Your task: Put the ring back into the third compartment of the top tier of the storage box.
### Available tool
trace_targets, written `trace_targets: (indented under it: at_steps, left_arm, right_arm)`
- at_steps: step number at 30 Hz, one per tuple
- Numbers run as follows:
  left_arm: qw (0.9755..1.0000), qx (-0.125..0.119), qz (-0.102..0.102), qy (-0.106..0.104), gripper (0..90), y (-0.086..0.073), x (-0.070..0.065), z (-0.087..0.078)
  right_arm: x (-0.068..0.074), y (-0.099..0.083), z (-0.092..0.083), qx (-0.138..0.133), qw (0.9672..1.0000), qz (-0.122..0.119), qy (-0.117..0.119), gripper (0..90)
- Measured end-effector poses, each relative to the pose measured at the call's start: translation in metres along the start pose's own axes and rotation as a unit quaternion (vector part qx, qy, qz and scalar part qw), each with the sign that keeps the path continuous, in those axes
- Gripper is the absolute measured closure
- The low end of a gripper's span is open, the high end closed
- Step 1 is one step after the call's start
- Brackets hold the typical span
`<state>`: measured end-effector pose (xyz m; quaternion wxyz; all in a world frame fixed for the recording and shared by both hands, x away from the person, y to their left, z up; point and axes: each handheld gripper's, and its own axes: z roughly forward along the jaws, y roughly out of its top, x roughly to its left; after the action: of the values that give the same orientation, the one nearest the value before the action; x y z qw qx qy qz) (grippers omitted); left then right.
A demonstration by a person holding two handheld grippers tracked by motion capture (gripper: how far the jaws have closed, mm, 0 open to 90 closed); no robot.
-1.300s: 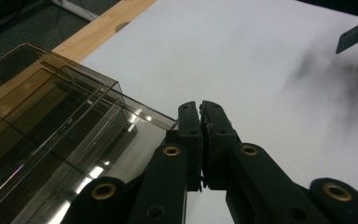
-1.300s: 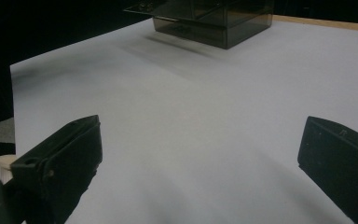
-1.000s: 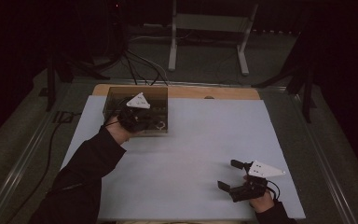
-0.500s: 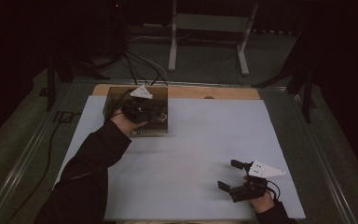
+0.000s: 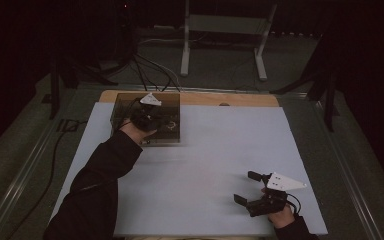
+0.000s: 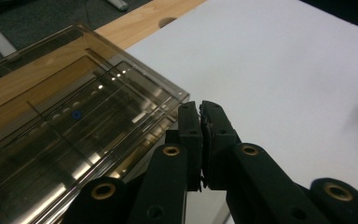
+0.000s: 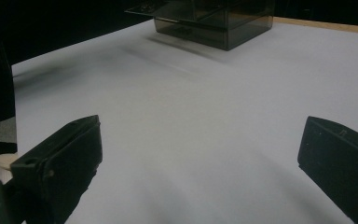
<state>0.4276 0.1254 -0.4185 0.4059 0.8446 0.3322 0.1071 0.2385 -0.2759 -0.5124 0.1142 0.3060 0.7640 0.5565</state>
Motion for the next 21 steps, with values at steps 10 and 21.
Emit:
trace_targets:
  at_steps: [10, 21]
  left_arm:
    - [0.9999, 0.012, -0.006, 0.004, 88.9, -0.0061, 0.0025, 0.0082]
    - [0.9998, -0.002, -0.017, 0.009, 64.5, -0.0089, 0.0035, 0.0070]
  right_arm:
    - [0.0000, -0.0003, 0.0002, 0.000, 1.0000, 0.001, 0.000, 0.0]
    - [-0.0001, -0.0005, 0.0003, 0.003, 1.0000, 0.000, -0.001, 0.0]
